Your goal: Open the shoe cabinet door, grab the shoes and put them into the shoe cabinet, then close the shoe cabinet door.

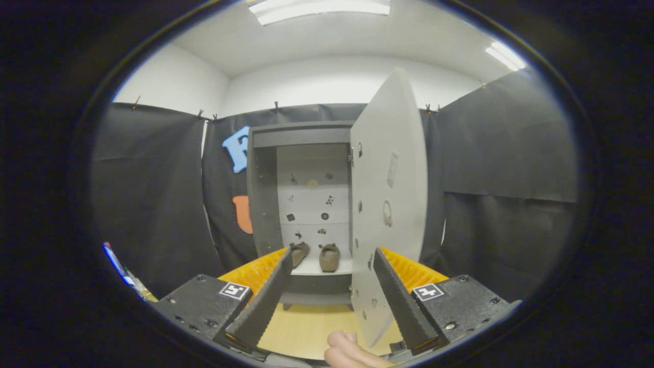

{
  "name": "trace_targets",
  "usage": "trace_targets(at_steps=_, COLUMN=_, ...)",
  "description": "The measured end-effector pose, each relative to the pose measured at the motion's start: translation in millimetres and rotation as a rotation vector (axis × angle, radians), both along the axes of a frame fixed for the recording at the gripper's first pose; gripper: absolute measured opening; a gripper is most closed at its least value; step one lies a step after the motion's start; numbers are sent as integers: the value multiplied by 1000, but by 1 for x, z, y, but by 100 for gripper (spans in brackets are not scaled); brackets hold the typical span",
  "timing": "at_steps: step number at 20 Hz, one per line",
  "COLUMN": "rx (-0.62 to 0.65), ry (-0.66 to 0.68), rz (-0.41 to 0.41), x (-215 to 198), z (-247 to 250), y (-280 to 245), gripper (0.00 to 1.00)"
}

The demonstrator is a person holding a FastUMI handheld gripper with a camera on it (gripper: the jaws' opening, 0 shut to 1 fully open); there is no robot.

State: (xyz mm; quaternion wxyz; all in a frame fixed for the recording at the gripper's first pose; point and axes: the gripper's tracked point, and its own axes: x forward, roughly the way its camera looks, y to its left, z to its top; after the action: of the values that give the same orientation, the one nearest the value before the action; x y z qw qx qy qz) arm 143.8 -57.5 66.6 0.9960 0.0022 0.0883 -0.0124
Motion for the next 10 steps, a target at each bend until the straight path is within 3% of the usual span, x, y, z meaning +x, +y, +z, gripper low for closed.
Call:
trace_targets(at_steps=3, rx=1, ry=-3, rz=-49, x=-19, z=1, y=-48, gripper=100)
trace_targets(at_steps=5, rx=14, ry=8, rz=-26, x=-26, z=-2, y=-70, gripper=100)
trace_targets(at_steps=10, rx=-6, ry=3, rz=-70, x=-17, z=-12, y=-162, gripper=100)
